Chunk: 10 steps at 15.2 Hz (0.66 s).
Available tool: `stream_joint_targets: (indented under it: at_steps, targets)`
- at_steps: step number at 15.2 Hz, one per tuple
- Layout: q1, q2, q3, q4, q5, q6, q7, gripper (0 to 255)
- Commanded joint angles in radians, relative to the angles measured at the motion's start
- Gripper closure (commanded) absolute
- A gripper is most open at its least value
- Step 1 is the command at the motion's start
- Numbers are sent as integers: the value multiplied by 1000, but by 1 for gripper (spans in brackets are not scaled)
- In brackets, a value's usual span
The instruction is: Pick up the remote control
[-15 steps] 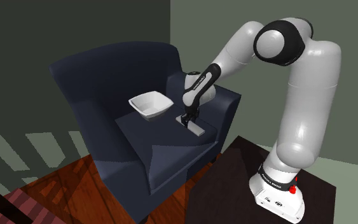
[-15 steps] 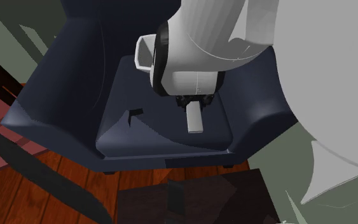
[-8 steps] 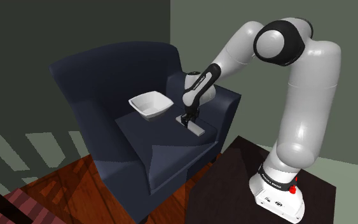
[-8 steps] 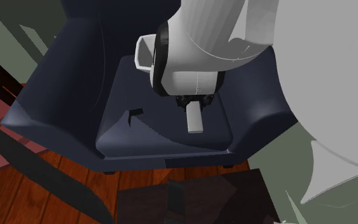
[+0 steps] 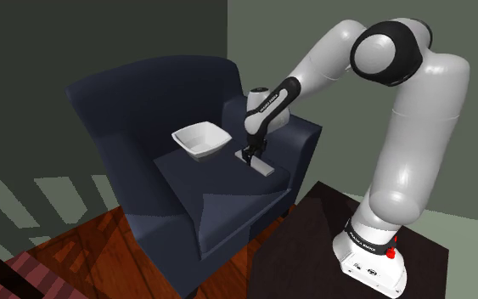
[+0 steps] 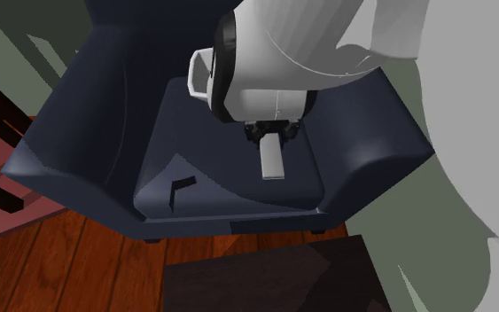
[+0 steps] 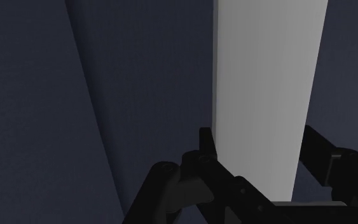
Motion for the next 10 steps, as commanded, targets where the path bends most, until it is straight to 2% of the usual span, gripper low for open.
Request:
stream_joint_targets:
  at_steps: [1, 8, 10]
  targets:
    - [1, -24, -2, 0, -5, -23, 3, 255]
    - [4, -101, -6, 14, -22, -114, 14, 255]
    - [4, -102, -6, 15, -22, -116, 14, 255]
